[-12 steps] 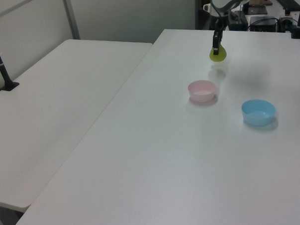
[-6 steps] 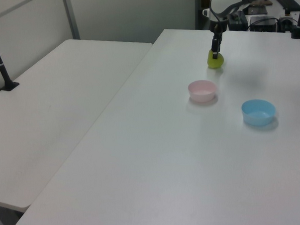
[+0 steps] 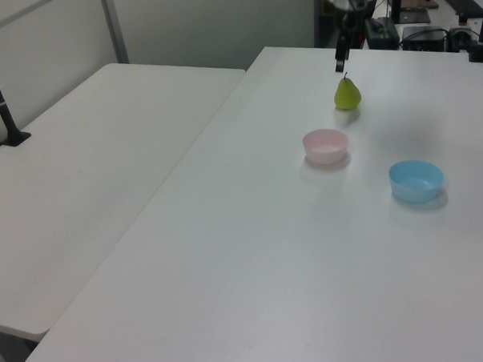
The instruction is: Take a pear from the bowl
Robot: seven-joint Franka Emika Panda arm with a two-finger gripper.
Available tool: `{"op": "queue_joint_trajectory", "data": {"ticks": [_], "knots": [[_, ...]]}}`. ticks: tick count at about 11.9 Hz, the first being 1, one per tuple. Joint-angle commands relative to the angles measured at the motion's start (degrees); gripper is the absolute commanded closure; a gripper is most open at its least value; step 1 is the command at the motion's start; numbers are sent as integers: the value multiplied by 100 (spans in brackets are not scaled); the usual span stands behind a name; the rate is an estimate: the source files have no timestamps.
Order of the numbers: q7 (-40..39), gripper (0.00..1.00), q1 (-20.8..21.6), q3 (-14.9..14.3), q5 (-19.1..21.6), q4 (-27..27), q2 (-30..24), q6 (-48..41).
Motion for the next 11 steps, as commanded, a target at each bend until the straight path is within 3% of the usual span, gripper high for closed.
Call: {"op": "queue_joint_trajectory", "data": {"ticks": [1, 3, 5, 11], "knots": [[1318, 0, 585, 42, -1, -269, -1168, -1162], [1760, 0, 858, 42, -55, -269, -1530, -1718], [2383, 0, 1471, -37, -63, -408, -1943, -2167], [2379, 0, 3011, -555, -72, -1472, -2542, -1327]]}}
